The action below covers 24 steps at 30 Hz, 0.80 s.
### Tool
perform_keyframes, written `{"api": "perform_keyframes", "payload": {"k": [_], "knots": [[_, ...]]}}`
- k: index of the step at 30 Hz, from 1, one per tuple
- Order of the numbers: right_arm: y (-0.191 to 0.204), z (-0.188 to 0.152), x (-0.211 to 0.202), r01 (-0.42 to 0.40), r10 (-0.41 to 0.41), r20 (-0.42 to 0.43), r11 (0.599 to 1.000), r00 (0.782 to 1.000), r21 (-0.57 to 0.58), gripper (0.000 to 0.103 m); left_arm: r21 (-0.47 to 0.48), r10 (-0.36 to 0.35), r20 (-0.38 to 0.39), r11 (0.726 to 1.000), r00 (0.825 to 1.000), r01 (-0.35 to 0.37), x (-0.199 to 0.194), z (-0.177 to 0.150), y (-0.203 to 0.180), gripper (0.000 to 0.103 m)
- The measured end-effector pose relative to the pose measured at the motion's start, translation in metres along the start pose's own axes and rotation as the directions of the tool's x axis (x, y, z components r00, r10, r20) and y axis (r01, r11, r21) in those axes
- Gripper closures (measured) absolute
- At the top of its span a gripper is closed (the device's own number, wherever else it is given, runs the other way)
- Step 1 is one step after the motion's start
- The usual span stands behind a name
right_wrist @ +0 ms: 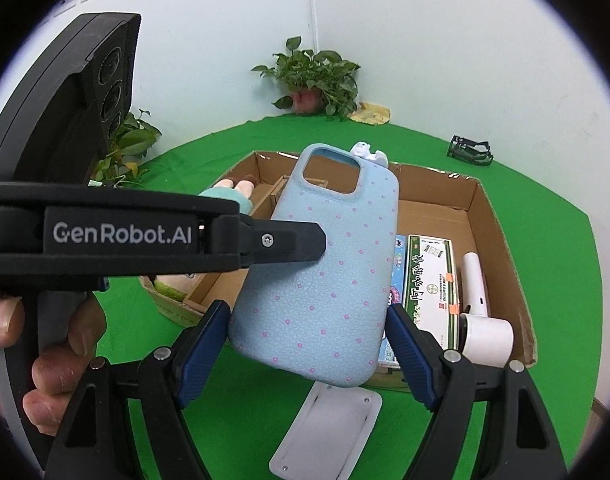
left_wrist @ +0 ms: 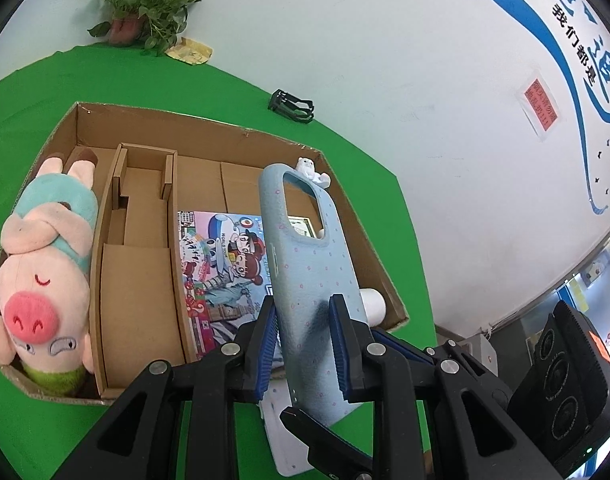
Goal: Organize objects
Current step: 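Lift the phone case and carry it over the cardboard box, then lower the phone case onto the board-game box and release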
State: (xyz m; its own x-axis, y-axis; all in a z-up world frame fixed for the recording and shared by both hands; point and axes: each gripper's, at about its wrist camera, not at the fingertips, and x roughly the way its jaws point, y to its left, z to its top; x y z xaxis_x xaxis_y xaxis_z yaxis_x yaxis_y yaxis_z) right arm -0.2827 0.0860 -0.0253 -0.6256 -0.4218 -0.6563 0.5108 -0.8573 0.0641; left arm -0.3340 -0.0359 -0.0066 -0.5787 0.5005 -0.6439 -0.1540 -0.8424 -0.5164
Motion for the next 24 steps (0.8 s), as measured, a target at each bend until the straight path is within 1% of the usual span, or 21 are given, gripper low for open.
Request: {"api": "perform_keyframes", "payload": {"k": [4,11,15,19,24], "knots": [[-0.007,0.005,0.022,-0.012,0.013,-0.041,1.0,0.999,0.015,0.024,-0.031,0.001,-0.027,1.0,1.0,-0.002,0.019,0.009,0.015,0.08],[-0.018,0.012,0.052,-0.041,0.046,-0.106,0.998,0.993,0.046,0.024,-0.049,0.013,-0.059,0.999,0.998,-0.016,0.045,0.019,0.034,0.081],[-0.024,0.014,0.067,-0.06,0.068,-0.139,0.996,0.988,0.062,0.024,-0.054,0.031,-0.07,0.998,0.997,-0.035,0.056,0.023,0.044,0.081],[-0.032,0.015,0.084,-0.102,0.12,-0.175,0.989,0.977,0.108,0.024,-0.071,0.06,-0.098,0.995,0.993,-0.068,0.066,0.024,0.054,0.081],[-0.033,0.009,0.098,-0.121,0.149,-0.209,0.983,0.966,0.141,0.024,-0.074,0.098,-0.122,0.991,0.988,-0.107,0.078,0.022,0.062,0.081]]}}
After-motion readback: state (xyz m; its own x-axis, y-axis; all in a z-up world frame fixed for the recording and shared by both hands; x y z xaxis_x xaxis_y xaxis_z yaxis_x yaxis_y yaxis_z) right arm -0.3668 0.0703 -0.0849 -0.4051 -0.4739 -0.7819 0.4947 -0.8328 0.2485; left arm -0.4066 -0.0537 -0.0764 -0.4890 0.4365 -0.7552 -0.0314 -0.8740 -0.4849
